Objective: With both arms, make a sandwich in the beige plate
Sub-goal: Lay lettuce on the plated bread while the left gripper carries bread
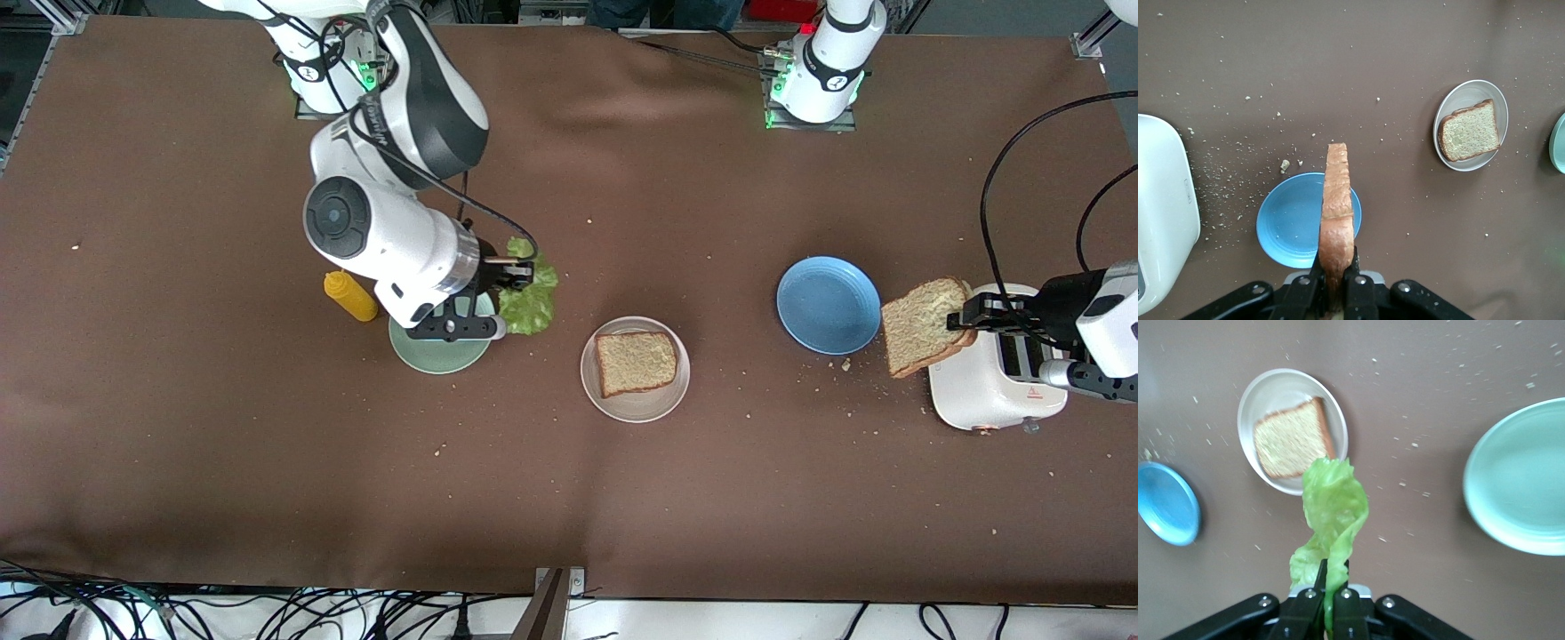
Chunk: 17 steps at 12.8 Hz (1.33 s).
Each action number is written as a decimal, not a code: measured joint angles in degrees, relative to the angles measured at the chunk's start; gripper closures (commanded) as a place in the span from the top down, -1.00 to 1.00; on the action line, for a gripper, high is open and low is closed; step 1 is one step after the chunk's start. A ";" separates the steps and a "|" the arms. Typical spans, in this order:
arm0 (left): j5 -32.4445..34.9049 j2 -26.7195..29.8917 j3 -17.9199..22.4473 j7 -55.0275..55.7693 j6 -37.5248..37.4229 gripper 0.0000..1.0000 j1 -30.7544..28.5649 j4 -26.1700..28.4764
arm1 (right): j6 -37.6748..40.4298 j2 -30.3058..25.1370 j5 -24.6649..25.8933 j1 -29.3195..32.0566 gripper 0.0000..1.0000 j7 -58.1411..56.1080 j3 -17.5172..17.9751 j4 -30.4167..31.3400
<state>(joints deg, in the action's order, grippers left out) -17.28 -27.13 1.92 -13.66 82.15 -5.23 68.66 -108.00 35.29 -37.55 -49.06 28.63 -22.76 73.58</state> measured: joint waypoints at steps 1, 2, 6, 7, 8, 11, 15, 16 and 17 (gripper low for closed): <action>-0.07 -0.04 0.00 0.00 0.00 -1.00 0.01 0.01 | -5.01 1.20 -0.19 -0.06 -1.00 5.16 2.24 0.01; -0.11 -0.09 0.00 0.00 0.00 -1.00 0.02 0.02 | -10.71 2.61 -0.30 -0.07 -1.00 10.51 4.73 0.02; -0.16 -0.39 -0.02 0.00 0.00 -1.00 0.40 0.03 | -33.89 9.11 -0.40 -0.16 -1.00 27.45 12.20 0.07; -0.17 -0.43 -0.02 0.00 0.00 -1.00 0.45 0.03 | -37.91 10.95 -0.40 -0.16 -1.00 29.08 13.31 0.09; -0.18 -0.45 -0.02 0.00 0.00 -1.00 0.48 0.03 | -40.98 12.78 -0.40 -0.16 -1.00 29.81 14.17 0.12; -0.19 -0.52 -0.02 0.00 0.00 -1.00 0.88 0.03 | -48.52 17.98 -0.40 -0.52 -1.00 30.09 15.93 0.06; -0.93 -1.22 -0.04 0.00 0.00 -1.00 1.75 0.04 | -51.06 19.74 -0.38 -1.77 1.00 30.18 16.20 -0.19; -2.67 -1.58 -0.04 0.27 -0.01 -1.00 2.05 0.09 | -51.06 19.69 -0.22 -1.77 1.00 30.13 16.16 -0.38; -4.92 -2.06 -0.02 1.29 -0.01 -1.00 2.34 0.11 | -50.99 19.57 0.36 -1.76 1.00 29.97 16.02 -0.65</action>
<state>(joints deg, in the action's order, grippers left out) -22.20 -29.19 1.90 -12.37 82.14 -2.89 68.77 -158.99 54.86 -37.19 -50.82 58.60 -6.75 72.93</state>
